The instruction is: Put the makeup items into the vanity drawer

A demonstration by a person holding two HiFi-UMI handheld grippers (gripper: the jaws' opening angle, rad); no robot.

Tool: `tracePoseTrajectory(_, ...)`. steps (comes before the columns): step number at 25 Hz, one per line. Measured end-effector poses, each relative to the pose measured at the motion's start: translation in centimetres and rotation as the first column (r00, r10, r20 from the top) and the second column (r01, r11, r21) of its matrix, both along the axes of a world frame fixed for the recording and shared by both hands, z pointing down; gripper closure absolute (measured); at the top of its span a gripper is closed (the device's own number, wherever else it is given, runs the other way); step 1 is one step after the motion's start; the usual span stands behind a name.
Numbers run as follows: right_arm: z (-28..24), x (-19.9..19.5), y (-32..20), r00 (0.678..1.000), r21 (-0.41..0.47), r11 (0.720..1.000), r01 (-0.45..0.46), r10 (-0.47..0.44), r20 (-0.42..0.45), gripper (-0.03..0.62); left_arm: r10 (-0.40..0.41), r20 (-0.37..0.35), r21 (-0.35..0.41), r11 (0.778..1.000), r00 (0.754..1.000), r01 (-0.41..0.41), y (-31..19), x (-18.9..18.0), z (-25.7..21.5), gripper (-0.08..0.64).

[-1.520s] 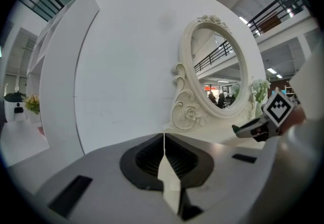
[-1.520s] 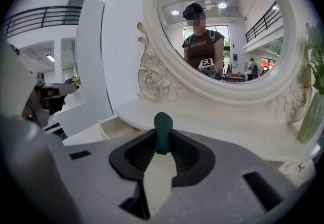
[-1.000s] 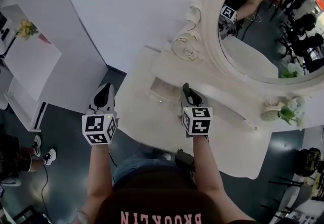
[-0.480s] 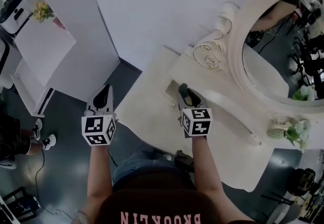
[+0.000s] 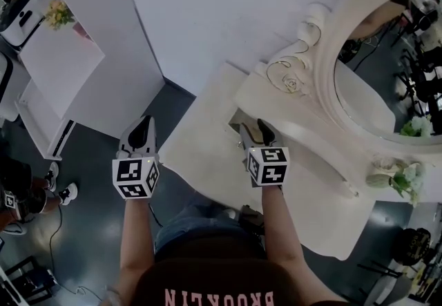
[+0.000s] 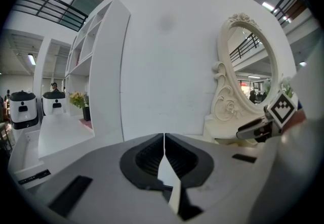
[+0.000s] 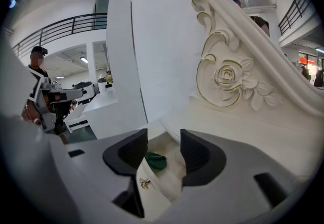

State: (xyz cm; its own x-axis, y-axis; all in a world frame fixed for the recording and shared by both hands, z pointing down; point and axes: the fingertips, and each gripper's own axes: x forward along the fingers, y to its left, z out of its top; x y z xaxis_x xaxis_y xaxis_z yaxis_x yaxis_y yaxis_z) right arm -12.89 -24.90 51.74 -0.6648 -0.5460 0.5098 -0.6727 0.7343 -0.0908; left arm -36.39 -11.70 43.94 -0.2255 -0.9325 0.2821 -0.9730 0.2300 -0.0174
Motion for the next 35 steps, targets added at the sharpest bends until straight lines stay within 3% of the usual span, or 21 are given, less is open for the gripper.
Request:
tracePoseTrajectory(5,-1.1,1.4,-0.1,0.999,0.046,0.998,-0.048,0.047,0.008,0.467,0.033,-0.001,0.007,0.999,0.999,-0.033,-0.3,0.9,-0.1,0.554)
tracePoseTrajectory(8,-2.1,2.5,-0.1,0.997,0.090,0.993,-0.079,0.077,0.024,0.588,0.052,0.000,0.013,0.999,0.999,-0.052,-0.6,1.5,-0.4,0.553)
tracePoseTrajectory(27,-2.2,11.3,1.6,0.976,0.094,0.971,-0.219,0.218,0.011,0.592,0.195,-0.023,0.021,0.981,0.981,-0.194,-2.9,8.1,-0.1,0.554)
tracePoseTrajectory(35,1.0,12.0,3.5,0.977,0.003,0.979,-0.205,0.205,-0.052,0.592,0.206,-0.052,-0.018,0.978,0.977,-0.207,-2.3,9.0,1.9,0.554)
